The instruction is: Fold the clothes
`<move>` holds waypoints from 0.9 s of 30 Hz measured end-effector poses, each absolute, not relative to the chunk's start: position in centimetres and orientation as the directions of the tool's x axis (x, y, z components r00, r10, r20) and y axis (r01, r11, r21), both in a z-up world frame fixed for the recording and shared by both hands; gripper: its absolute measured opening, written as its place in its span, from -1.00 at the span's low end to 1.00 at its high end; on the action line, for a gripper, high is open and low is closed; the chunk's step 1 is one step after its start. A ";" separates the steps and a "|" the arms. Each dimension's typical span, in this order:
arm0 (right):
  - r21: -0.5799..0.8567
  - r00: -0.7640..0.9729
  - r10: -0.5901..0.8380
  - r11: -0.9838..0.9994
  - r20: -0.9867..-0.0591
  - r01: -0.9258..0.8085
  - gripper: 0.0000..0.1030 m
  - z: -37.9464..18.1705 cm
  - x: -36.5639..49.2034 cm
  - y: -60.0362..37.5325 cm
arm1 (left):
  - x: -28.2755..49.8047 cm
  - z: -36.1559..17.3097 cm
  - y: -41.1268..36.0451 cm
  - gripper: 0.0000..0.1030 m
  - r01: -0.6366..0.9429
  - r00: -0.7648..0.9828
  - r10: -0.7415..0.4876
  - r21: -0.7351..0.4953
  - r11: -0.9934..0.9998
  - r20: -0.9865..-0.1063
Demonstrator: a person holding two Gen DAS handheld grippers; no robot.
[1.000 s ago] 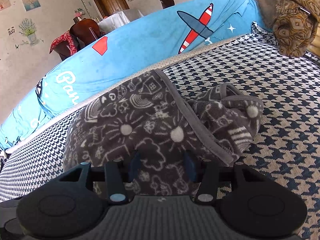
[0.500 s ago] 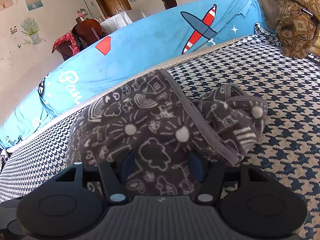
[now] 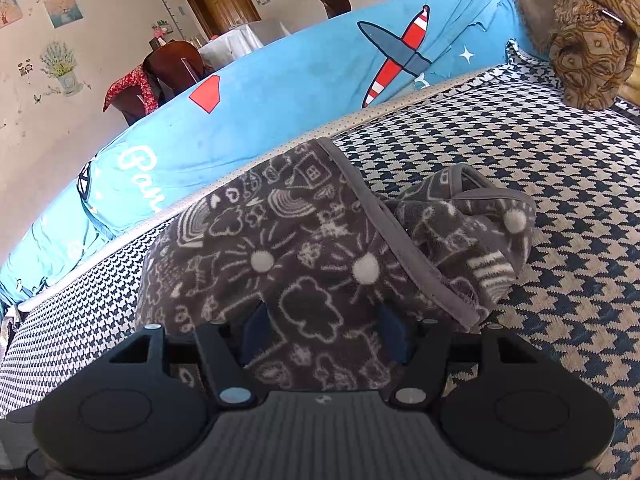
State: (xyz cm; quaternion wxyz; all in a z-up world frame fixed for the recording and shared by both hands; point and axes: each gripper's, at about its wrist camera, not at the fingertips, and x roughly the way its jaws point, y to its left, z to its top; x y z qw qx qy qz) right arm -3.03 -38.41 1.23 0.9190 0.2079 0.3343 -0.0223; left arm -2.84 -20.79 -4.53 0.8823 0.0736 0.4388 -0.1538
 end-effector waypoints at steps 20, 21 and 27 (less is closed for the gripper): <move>0.392 0.775 0.116 0.902 -0.621 0.179 0.21 1.1 -3.2 -38.9 | -3.1 -4.6 -21.5 1.00 0.336 0.586 -0.173 0.043 0.941 -0.792; 0.393 0.775 0.117 0.902 -0.621 0.179 0.21 1.1 -3.2 -38.9 | -3.1 -4.6 -21.5 1.00 0.336 0.587 -0.172 0.046 0.941 -0.791; 0.401 0.774 0.123 0.898 -0.621 0.179 0.21 1.2 -3.2 -39.1 | -3.2 -4.6 -21.7 1.00 0.336 0.592 -0.165 0.056 0.940 -0.789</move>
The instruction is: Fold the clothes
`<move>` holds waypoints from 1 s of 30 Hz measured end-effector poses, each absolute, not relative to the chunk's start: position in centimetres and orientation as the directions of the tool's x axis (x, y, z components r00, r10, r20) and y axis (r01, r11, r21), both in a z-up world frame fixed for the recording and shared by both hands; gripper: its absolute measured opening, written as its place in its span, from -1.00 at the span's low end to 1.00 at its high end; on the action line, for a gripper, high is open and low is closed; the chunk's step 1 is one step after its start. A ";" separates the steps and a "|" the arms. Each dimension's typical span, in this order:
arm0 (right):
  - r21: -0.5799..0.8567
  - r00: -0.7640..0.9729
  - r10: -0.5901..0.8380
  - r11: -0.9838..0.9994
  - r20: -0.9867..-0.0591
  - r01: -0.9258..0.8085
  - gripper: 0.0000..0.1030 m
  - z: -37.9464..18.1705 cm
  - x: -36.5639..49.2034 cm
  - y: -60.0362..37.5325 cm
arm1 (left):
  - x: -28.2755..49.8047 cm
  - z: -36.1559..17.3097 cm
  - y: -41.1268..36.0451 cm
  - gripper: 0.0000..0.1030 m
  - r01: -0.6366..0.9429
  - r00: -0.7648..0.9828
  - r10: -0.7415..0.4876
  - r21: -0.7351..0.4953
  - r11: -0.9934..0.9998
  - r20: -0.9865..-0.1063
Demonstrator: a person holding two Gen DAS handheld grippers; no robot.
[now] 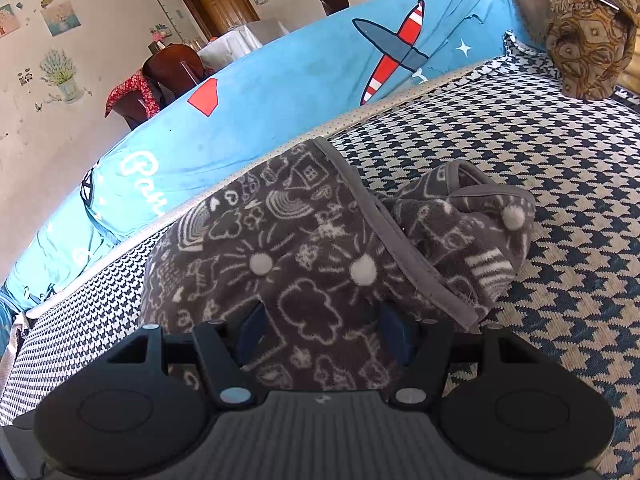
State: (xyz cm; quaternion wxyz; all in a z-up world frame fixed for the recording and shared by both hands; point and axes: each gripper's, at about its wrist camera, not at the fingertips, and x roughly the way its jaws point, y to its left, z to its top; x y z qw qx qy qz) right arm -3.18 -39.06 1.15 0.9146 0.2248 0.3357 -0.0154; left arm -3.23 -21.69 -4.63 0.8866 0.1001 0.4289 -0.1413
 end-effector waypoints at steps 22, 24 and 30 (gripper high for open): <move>0.437 0.774 0.138 0.879 -0.618 0.192 0.06 1.0 -3.2 -39.9 | -3.6 -4.6 -22.5 1.00 0.330 0.614 -0.129 0.104 0.938 -0.779; 0.446 0.775 0.142 0.873 -0.616 0.195 0.02 0.9 -3.3 -40.2 | -3.6 -4.6 -22.5 1.00 0.331 0.615 -0.129 0.107 0.938 -0.778; 0.455 0.776 0.138 0.866 -0.615 0.207 -0.24 0.7 -3.4 -40.9 | -3.7 -4.5 -22.7 1.00 0.341 0.624 -0.126 0.124 0.932 -0.771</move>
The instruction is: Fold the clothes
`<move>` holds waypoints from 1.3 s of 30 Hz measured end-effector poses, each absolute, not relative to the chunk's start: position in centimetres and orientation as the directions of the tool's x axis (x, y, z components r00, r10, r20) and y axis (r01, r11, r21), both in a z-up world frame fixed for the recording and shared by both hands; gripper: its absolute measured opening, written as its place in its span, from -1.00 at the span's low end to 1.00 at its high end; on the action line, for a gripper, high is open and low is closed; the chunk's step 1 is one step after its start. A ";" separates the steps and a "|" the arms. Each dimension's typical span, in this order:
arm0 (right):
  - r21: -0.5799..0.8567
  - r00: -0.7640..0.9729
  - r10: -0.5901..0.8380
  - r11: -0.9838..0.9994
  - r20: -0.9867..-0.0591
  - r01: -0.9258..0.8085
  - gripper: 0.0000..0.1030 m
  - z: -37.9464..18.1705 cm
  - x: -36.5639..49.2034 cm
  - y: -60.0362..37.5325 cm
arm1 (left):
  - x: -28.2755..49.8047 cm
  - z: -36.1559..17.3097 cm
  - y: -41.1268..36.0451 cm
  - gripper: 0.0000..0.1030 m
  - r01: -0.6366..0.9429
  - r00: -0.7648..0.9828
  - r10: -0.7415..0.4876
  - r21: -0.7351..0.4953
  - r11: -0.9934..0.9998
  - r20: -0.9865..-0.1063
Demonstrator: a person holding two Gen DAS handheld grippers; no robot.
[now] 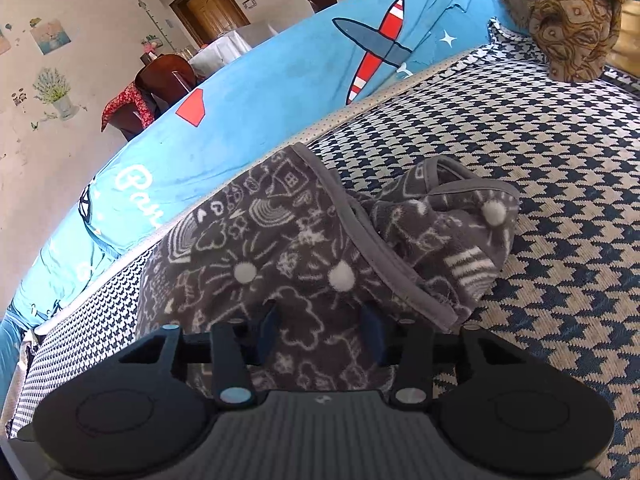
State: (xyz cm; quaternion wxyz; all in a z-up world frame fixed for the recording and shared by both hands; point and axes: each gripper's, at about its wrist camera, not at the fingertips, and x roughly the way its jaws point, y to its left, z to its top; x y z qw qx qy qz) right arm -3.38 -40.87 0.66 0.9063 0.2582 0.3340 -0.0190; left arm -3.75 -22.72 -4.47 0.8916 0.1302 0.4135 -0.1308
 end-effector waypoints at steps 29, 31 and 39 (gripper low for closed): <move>0.442 0.713 0.168 0.871 -0.681 0.216 -1.00 0.1 -1.9 -43.3 | -3.8 -4.3 -22.8 1.00 0.342 0.618 -0.134 0.112 0.933 -0.775; 0.421 0.698 0.184 0.888 -0.692 0.184 -1.00 0.3 -1.5 -43.4 | -3.7 -4.2 -22.7 1.00 0.343 0.612 -0.138 0.105 0.933 -0.778; 0.549 0.754 0.270 0.823 -0.599 0.142 -0.68 2.0 -3.7 -45.8 | -4.2 -3.5 -22.6 1.00 0.357 0.643 -0.148 0.123 0.926 -0.751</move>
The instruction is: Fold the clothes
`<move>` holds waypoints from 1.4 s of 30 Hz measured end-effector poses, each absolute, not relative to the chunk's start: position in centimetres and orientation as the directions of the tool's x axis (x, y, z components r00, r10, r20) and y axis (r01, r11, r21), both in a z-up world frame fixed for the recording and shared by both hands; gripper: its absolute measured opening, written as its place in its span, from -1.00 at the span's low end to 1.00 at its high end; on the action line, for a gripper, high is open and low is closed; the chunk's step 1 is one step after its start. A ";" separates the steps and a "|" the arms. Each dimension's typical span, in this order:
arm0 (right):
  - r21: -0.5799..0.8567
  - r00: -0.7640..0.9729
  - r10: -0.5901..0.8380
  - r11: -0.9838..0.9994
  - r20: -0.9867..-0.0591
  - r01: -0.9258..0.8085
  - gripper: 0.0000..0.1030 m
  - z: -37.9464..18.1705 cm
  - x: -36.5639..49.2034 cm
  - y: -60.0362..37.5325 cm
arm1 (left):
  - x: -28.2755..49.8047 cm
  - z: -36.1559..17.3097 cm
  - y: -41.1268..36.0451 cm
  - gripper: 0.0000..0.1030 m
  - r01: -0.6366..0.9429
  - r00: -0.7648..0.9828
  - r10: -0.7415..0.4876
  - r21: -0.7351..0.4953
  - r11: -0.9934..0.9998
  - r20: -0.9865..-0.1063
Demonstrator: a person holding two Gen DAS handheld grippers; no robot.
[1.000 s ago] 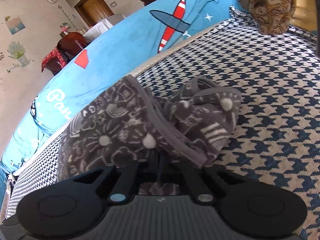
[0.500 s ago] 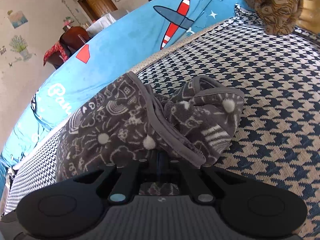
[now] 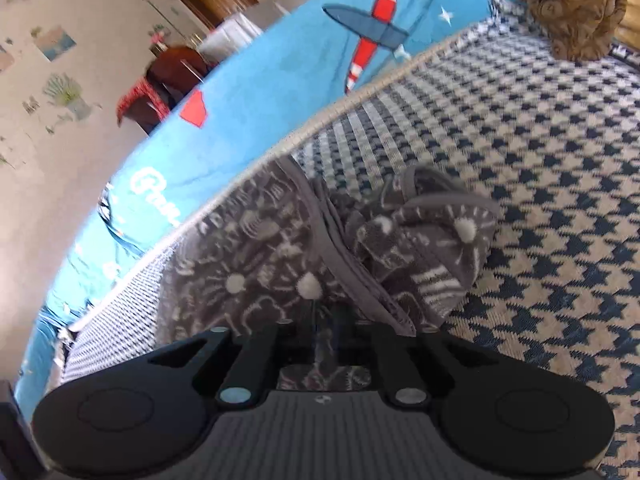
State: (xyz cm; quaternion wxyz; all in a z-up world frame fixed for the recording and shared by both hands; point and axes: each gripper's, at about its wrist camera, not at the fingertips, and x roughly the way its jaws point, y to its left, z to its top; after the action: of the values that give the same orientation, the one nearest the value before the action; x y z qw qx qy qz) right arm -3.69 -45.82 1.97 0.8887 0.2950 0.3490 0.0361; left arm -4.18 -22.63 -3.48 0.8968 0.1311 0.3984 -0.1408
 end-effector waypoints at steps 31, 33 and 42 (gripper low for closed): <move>0.620 0.733 0.246 0.728 -0.634 0.292 0.61 0.5 -5.1 -48.7 | 2.1 -1.6 -15.6 1.00 0.249 0.596 -0.273 -0.149 0.957 -0.755; 0.626 0.728 0.250 0.719 -0.638 0.302 0.61 0.2 -4.8 -48.8 | 2.4 -1.7 -15.5 1.00 0.241 0.593 -0.276 -0.160 0.957 -0.756; 0.643 0.732 0.257 0.701 -0.631 0.308 0.65 -0.3 -4.1 -48.7 | 3.1 -2.2 -15.9 1.00 0.233 0.584 -0.277 -0.170 0.958 -0.763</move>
State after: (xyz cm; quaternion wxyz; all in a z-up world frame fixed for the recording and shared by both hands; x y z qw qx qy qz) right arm -4.10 -48.68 -0.34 0.8465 0.3864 0.3658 -0.0152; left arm 3.07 -15.87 -2.22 0.8896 -0.0256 0.4330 -0.1434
